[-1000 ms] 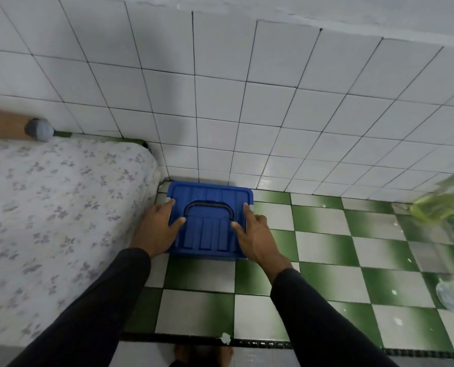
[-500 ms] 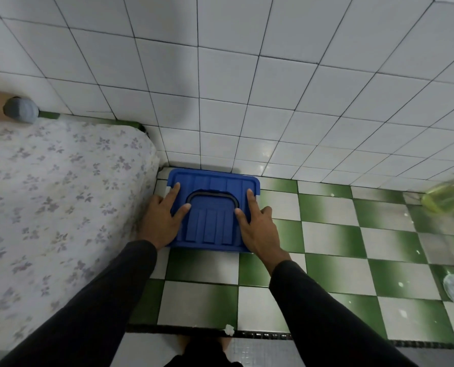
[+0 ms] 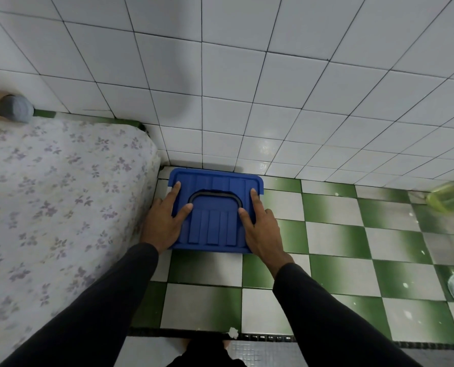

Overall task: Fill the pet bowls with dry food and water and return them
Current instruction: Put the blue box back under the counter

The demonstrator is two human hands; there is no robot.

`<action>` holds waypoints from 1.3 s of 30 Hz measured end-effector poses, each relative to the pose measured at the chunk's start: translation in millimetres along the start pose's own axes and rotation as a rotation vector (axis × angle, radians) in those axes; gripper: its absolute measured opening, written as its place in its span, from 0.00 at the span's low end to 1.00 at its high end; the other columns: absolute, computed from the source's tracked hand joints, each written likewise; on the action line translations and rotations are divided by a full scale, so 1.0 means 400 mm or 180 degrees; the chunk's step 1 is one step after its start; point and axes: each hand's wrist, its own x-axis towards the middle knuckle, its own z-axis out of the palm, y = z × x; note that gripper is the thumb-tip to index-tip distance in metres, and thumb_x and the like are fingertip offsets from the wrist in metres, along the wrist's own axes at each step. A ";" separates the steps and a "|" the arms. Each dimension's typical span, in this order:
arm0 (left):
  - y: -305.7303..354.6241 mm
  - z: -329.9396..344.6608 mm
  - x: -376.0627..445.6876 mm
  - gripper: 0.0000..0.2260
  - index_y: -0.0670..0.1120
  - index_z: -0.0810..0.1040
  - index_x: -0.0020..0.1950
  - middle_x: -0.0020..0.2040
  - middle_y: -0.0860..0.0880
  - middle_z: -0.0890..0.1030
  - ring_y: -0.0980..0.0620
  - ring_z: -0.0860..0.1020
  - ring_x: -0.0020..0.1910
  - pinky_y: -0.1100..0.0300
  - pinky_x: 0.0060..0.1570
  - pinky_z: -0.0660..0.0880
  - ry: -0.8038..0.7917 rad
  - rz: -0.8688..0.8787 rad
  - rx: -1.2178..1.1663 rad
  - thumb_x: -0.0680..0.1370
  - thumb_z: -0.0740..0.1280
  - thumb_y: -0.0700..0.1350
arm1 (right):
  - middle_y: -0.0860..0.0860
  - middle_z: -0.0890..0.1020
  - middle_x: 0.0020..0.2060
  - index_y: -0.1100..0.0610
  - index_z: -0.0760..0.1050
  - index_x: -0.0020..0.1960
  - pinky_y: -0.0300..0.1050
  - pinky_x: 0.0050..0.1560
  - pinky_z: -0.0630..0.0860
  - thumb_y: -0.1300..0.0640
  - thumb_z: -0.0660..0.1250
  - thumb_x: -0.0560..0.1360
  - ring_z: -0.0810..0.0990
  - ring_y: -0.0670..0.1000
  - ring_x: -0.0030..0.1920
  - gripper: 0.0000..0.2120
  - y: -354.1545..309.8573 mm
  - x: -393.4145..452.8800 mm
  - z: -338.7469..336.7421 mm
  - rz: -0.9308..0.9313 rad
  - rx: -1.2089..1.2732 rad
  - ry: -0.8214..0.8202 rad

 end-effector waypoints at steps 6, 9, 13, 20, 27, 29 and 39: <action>-0.001 -0.002 -0.005 0.34 0.61 0.51 0.83 0.74 0.43 0.72 0.44 0.72 0.70 0.54 0.68 0.66 0.0010 0.0025 0.0020 0.80 0.56 0.69 | 0.53 0.74 0.51 0.37 0.45 0.81 0.43 0.50 0.71 0.35 0.53 0.81 0.73 0.50 0.47 0.32 0.001 -0.010 0.006 0.0004 0.0009 0.0073; 0.003 -0.010 -0.017 0.34 0.59 0.52 0.84 0.73 0.43 0.73 0.44 0.72 0.70 0.57 0.66 0.65 0.0031 0.0065 0.0003 0.80 0.56 0.67 | 0.53 0.74 0.50 0.36 0.46 0.80 0.43 0.50 0.72 0.34 0.53 0.81 0.74 0.50 0.47 0.31 0.000 -0.024 0.012 0.0038 0.0066 0.0130; 0.008 -0.026 -0.040 0.32 0.57 0.53 0.84 0.74 0.43 0.73 0.44 0.71 0.70 0.59 0.66 0.63 0.0062 0.0075 -0.0004 0.82 0.59 0.63 | 0.52 0.74 0.50 0.35 0.47 0.80 0.42 0.50 0.70 0.33 0.53 0.80 0.74 0.50 0.47 0.31 -0.008 -0.042 0.015 0.0019 0.0120 0.0225; 0.004 -0.053 -0.082 0.34 0.55 0.55 0.84 0.73 0.44 0.73 0.46 0.73 0.70 0.58 0.67 0.66 0.0125 0.0254 -0.0037 0.81 0.57 0.66 | 0.53 0.75 0.51 0.34 0.46 0.79 0.45 0.55 0.74 0.32 0.53 0.80 0.75 0.51 0.50 0.31 -0.023 -0.097 0.015 0.0072 0.0092 0.0344; 0.011 -0.051 -0.156 0.33 0.55 0.57 0.83 0.65 0.43 0.78 0.47 0.76 0.61 0.59 0.58 0.69 0.0308 0.0453 0.0078 0.82 0.56 0.67 | 0.53 0.76 0.49 0.35 0.46 0.80 0.46 0.52 0.75 0.33 0.52 0.80 0.76 0.51 0.47 0.31 -0.003 -0.174 0.008 0.0038 0.0046 0.0447; 0.019 -0.046 -0.186 0.33 0.56 0.57 0.83 0.64 0.43 0.79 0.47 0.76 0.60 0.58 0.56 0.70 0.0367 0.0443 0.0129 0.81 0.56 0.67 | 0.53 0.76 0.47 0.36 0.46 0.80 0.45 0.50 0.74 0.33 0.52 0.80 0.75 0.50 0.45 0.31 0.005 -0.198 0.004 0.0030 0.0033 0.0445; 0.051 0.019 -0.373 0.32 0.57 0.57 0.83 0.66 0.43 0.77 0.45 0.74 0.62 0.49 0.61 0.74 0.0420 0.0211 -0.0005 0.82 0.58 0.66 | 0.53 0.74 0.51 0.36 0.47 0.80 0.49 0.55 0.77 0.32 0.51 0.80 0.75 0.51 0.49 0.31 0.080 -0.348 -0.039 -0.0024 -0.0011 0.0332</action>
